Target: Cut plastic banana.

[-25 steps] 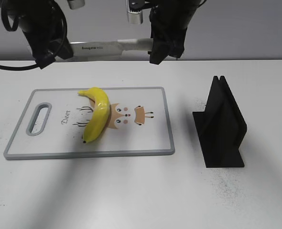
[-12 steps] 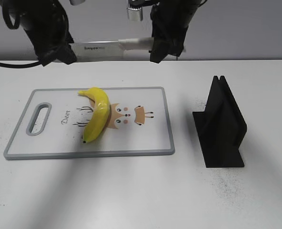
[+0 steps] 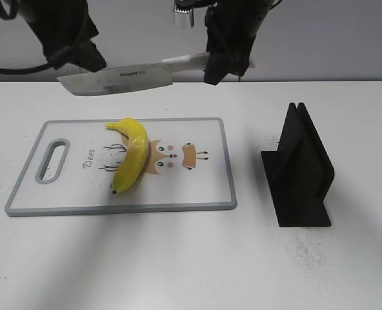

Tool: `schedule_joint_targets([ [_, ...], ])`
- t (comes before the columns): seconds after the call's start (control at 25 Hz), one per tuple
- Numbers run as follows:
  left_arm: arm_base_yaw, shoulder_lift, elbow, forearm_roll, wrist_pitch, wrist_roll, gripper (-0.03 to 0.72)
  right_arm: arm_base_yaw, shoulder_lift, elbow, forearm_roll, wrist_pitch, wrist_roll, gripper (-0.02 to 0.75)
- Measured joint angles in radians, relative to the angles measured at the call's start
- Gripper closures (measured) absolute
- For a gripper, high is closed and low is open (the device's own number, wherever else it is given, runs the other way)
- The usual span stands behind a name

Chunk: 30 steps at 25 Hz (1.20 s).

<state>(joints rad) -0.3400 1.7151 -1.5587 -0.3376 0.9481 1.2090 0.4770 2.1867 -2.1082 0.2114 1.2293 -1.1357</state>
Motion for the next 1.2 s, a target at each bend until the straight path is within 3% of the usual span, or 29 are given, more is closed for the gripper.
schedule_joint_targets([
  [0.2,0.024,-0.075,0.000,0.022,-0.001,-0.130,0.047,0.000,-0.002,0.000,0.000,0.000,0.103,0.575],
  [0.56,0.079,-0.195,0.000,0.190,0.031,-0.599,0.065,0.000,-0.091,0.000,-0.029,0.000,0.470,0.575],
  [0.76,0.123,-0.236,0.000,0.208,0.149,-0.811,0.071,0.000,-0.136,0.000,-0.050,0.001,0.731,0.575],
  [0.96,0.215,-0.242,0.000,0.230,0.261,-0.907,0.078,-0.001,-0.201,0.009,-0.052,0.002,0.984,0.575],
  [1.2,0.318,-0.276,0.025,0.240,0.270,-0.940,0.090,-0.001,-0.344,0.141,-0.050,0.000,1.136,0.575],
])
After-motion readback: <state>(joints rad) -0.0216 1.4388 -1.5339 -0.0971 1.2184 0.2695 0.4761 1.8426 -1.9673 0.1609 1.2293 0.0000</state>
